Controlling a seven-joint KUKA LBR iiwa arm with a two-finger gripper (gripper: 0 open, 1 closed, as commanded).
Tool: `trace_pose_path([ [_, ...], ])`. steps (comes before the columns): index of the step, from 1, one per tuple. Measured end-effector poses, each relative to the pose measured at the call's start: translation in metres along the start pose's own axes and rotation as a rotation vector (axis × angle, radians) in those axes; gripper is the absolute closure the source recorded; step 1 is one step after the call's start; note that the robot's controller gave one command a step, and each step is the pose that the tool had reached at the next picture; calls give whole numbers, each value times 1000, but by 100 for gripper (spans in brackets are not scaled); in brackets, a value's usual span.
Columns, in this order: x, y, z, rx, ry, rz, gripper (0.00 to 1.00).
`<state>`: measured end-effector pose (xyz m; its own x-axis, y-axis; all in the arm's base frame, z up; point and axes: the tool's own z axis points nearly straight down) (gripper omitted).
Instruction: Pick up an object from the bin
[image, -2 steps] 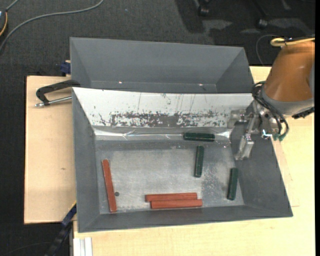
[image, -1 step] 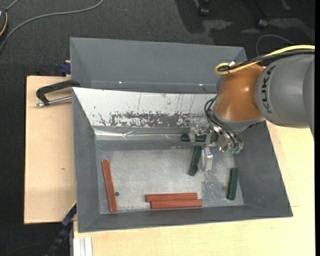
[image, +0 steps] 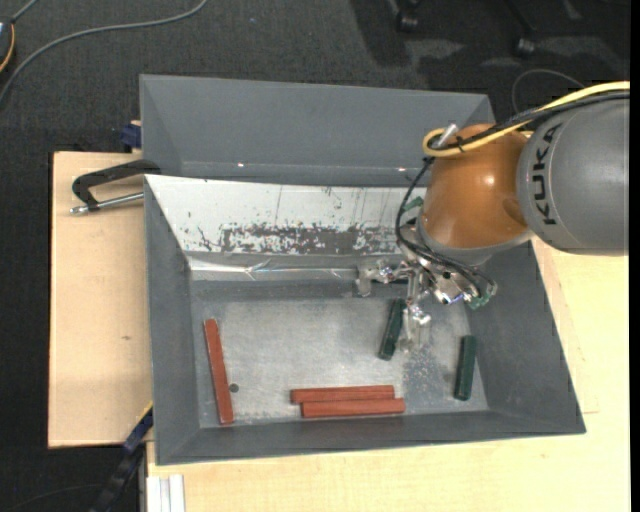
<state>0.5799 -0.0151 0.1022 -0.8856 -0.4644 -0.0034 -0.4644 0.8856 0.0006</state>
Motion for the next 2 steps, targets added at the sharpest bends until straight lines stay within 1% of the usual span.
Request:
trace_pose_path([
  [1,22,-24,-5,3,-1,-445,0],
  [2,-7,-6,32,0,-1,-581,0],
])
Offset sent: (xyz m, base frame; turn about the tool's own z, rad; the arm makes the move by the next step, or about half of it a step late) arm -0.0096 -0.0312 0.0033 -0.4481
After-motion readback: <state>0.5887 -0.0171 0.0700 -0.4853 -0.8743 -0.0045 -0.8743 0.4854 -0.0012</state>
